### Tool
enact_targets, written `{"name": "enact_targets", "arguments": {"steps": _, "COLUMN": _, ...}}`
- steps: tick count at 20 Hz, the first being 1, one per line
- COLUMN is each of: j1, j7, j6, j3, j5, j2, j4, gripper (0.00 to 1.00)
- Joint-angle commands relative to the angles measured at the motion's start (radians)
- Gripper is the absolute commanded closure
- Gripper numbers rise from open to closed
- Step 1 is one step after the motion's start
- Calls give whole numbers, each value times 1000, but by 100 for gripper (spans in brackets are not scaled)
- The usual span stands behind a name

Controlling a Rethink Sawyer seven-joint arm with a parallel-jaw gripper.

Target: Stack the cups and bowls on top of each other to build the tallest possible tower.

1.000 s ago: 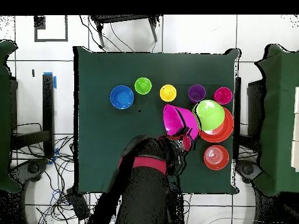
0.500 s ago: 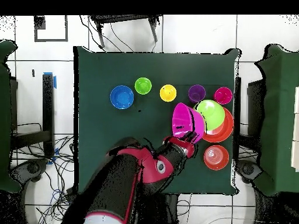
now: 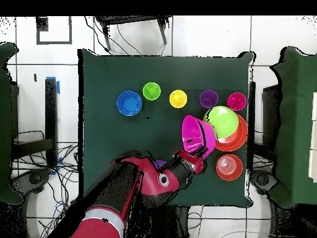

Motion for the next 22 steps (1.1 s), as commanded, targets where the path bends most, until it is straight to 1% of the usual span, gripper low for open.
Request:
{"name": "enact_targets", "arguments": {"steps": 1, "j1": 26, "j7": 125, "j6": 67, "j3": 101, "j5": -3, "j2": 82, "j4": -88, "gripper": 100}}
{"name": "enact_targets", "arguments": {"steps": 4, "j1": 46, "j7": 107, "j6": 86, "j3": 104, "j5": 45, "j2": 92, "j4": -107, "gripper": 100}}
{"name": "enact_targets", "arguments": {"steps": 6, "j1": 66, "j7": 91, "j6": 117, "j3": 100, "j5": 65, "j2": 103, "j4": -123, "gripper": 100}}
{"name": "enact_targets", "arguments": {"steps": 11, "j1": 69, "j7": 49, "j6": 100, "j3": 115, "j5": 96, "j2": 96, "j4": -146, "gripper": 100}}
{"name": "enact_targets", "arguments": {"steps": 13, "j1": 62, "j7": 94, "j6": 29, "j3": 142, "j5": 44, "j2": 86, "j4": -140, "gripper": 100}}
{"name": "enact_targets", "arguments": {"steps": 14, "j1": 54, "j7": 93, "j6": -17, "j3": 159, "j5": 27, "j2": 77, "j4": -137, "gripper": 100}}
{"name": "enact_targets", "arguments": {"steps": 17, "j1": 56, "j7": 65, "j6": -57, "j3": 182, "j5": 28, "j2": 70, "j4": -141, "gripper": 100}}
{"name": "enact_targets", "arguments": {"steps": 19, "j1": 65, "j7": 47, "j6": -55, "j3": 189, "j5": 35, "j2": 75, "j4": -149, "gripper": 100}}
{"name": "enact_targets", "arguments": {"steps": 22, "j1": 75, "j7": 63, "j6": -60, "j3": 198, "j5": 0, "j2": 85, "j4": -153, "gripper": 100}}
